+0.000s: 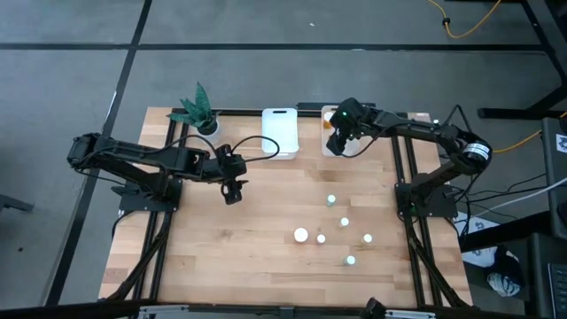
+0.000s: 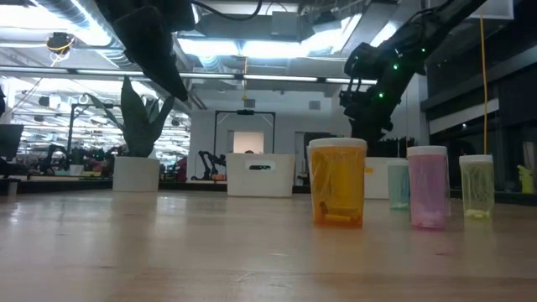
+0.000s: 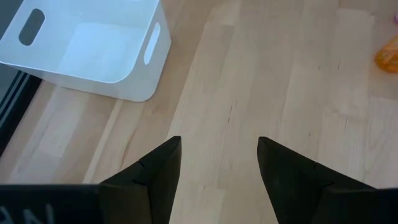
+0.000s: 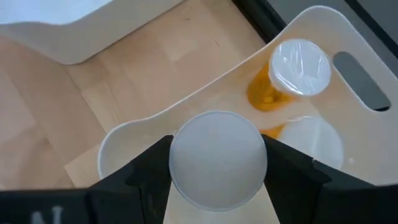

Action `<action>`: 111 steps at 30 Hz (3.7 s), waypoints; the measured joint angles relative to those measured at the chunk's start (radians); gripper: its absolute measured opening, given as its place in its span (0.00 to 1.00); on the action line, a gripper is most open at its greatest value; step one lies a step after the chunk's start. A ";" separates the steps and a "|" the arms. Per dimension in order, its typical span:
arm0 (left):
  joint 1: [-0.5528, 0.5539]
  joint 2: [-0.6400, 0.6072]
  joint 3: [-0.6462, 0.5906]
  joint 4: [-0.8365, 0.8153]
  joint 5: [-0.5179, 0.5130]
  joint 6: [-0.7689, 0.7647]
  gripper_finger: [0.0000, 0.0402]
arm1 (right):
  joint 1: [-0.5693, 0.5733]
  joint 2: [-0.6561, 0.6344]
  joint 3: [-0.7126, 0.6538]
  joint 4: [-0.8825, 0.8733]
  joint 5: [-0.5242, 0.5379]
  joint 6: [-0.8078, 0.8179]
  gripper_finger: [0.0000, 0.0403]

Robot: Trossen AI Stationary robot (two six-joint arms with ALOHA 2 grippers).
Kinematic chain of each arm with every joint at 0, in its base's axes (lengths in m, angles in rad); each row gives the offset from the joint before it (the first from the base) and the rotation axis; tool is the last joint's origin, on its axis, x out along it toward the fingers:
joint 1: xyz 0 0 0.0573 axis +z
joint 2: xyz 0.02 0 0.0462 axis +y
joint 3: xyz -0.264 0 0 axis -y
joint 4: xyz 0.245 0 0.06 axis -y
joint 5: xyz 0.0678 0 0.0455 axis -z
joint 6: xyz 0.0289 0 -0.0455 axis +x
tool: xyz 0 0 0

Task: Pick and place medicine bottles into bin by pill shape (circle, oval)
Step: Put the big orange capsule bottle into the right white bin, then put the big orange bottle into the right white bin

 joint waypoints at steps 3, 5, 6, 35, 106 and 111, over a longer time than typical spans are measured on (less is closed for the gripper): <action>0.000 0.000 0.000 0.000 0.000 0.000 0.50 | 0.000 0.000 -0.020 0.005 0.001 0.002 0.54; 0.000 0.000 0.000 0.000 -0.001 0.000 0.50 | 0.000 0.000 -0.031 0.008 0.001 0.003 0.54; 0.000 0.000 0.000 0.000 -0.001 0.000 0.50 | 0.000 0.000 -0.038 0.008 0.002 0.004 0.54; 0.000 0.000 0.000 0.000 -0.001 0.000 0.50 | 0.000 0.001 -0.080 0.051 0.013 0.060 0.63; 0.000 0.000 0.000 0.000 -0.001 0.000 0.50 | 0.959 -0.037 0.166 0.154 -0.155 0.625 0.79; 0.000 0.000 0.000 -0.001 -0.001 0.000 0.50 | 0.990 0.038 0.166 0.170 -0.155 0.560 0.79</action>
